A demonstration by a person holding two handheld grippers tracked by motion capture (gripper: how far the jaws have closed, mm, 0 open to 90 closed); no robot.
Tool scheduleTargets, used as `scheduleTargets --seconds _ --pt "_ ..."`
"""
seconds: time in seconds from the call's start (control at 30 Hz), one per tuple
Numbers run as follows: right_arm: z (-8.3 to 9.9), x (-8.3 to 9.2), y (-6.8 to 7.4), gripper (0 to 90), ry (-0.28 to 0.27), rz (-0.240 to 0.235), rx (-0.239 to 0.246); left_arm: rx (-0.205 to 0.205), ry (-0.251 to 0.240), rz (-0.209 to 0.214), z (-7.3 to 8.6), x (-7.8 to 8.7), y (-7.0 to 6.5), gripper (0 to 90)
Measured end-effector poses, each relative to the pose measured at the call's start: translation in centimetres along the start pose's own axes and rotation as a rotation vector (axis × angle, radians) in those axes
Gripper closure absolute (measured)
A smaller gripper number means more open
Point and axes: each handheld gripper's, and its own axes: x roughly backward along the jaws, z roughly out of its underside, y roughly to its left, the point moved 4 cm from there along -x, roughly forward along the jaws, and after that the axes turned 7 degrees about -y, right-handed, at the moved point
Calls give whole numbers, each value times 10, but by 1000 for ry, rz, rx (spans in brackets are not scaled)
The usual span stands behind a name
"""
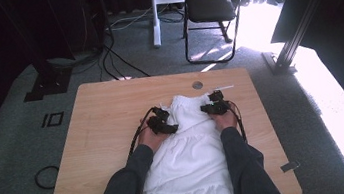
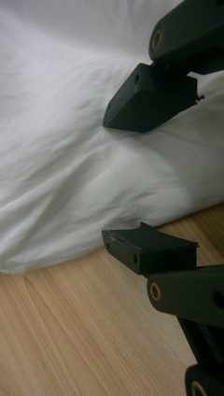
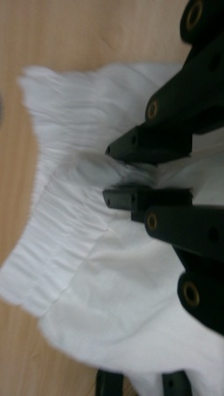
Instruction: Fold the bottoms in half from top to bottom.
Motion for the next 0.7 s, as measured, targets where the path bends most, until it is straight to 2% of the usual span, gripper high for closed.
scheduleTargets --seconds 0.03,0.07,0.13,0.17,0.2,0.27,0.3,0.33,0.37,0.4,0.43,0.47,0.5,0.53,0.6,0.63,0.67,0.7 --pt "0 0 0 792 0 0 0 0 0 0 0 0 0 409" --pt "-8 9 -1 807 -42 34 50 6 -5 3 1 0 0 404" --pt "-17 17 -5 813 -73 93 99 6 -9 8 1 0 -1 396" --pt "-17 17 -5 813 -73 93 99 6 -9 8 1 0 -1 396" --pt "-25 23 -10 807 -84 174 154 4 -8 10 1 0 -1 390" --pt "-26 22 -15 785 -73 228 185 6 -14 14 1 -2 -3 390" --pt "-26 22 -15 785 -73 228 185 6 -14 14 1 -2 -3 390" --pt "-22 16 -21 655 -41 227 170 -1 -14 9 0 -2 -5 390" --pt "-22 16 -21 655 -41 227 170 -1 -14 9 0 -2 -5 390" --pt "-17 11 -26 488 -21 207 116 -3 -14 9 0 -2 -5 390" --pt "-17 11 -26 488 -21 207 116 -3 -14 9 0 -2 -5 390" --pt "-16 12 -27 454 -44 200 86 -2 -16 13 0 -2 -4 390" --pt "-16 18 -29 387 -89 168 15 -2 -17 16 0 -2 -4 391" --pt "-14 19 -30 356 -91 150 -12 4 -17 19 0 -2 -3 391" --pt "-12 20 -30 339 -81 133 -15 4 -17 19 0 -2 -3 391" --pt "-5 20 -28 323 -45 120 19 14 -14 25 -1 -2 -1 398" --pt "0 19 -28 307 -22 131 43 22 -13 27 -2 -2 0 408" --pt "4 18 -28 287 1 117 44 30 -15 30 -2 -3 0 410"
